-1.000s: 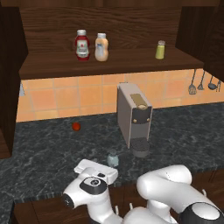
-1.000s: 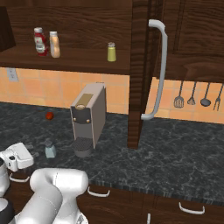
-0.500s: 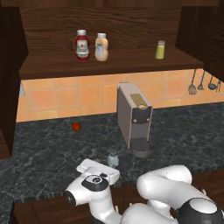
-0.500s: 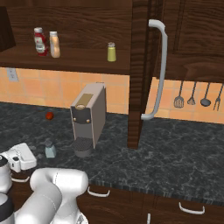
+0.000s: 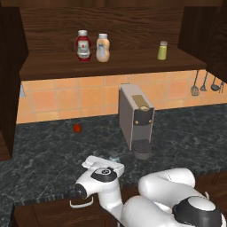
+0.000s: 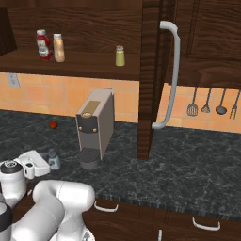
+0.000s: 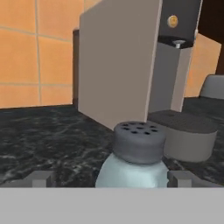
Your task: Put the shaker and condiment bottle from the counter next to their counterparts in the cabinet.
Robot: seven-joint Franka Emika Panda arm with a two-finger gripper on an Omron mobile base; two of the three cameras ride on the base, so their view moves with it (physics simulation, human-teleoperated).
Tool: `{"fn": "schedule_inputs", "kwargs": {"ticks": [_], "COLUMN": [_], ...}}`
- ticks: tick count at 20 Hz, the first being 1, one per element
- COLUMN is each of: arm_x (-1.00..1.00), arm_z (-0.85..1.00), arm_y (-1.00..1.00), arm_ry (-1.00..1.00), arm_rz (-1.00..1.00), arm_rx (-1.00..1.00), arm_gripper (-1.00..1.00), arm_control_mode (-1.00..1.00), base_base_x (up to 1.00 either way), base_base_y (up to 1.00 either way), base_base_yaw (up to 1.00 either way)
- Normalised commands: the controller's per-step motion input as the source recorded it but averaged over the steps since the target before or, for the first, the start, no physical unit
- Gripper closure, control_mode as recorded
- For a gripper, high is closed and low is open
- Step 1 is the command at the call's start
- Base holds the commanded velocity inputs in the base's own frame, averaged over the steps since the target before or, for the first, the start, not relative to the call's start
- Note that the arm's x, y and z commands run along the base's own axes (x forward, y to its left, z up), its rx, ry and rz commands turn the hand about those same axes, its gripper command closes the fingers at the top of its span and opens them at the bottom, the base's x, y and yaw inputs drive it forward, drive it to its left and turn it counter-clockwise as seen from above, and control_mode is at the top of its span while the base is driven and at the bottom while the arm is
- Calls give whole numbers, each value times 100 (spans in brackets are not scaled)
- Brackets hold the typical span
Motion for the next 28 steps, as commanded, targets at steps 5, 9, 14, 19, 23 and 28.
{"fn": "schedule_inputs", "kwargs": {"ticks": [5, 9, 14, 19, 23, 28], "arm_x": [34, 22, 0, -1, -38, -50], "arm_z": [-34, -62, -44, 4, 52, 59], "arm_y": [-6, -14, -9, 0, 4, 37], "arm_ry": [6, 12, 8, -1, -5, 0], "arm_rz": [5, 4, 3, 1, 3, 4], "arm_rx": [0, 0, -2, 0, 0, 0], "arm_gripper": [-100, -100, 100, 100, 100, 100], "arm_control_mode": [-100, -100, -100, -100, -100, -100], "base_base_x": [0, 0, 0, 0, 0, 0], "base_base_y": [0, 0, 0, 0, 0, 0], "base_base_yaw": [0, 0, 0, 0, 0, 0]}}
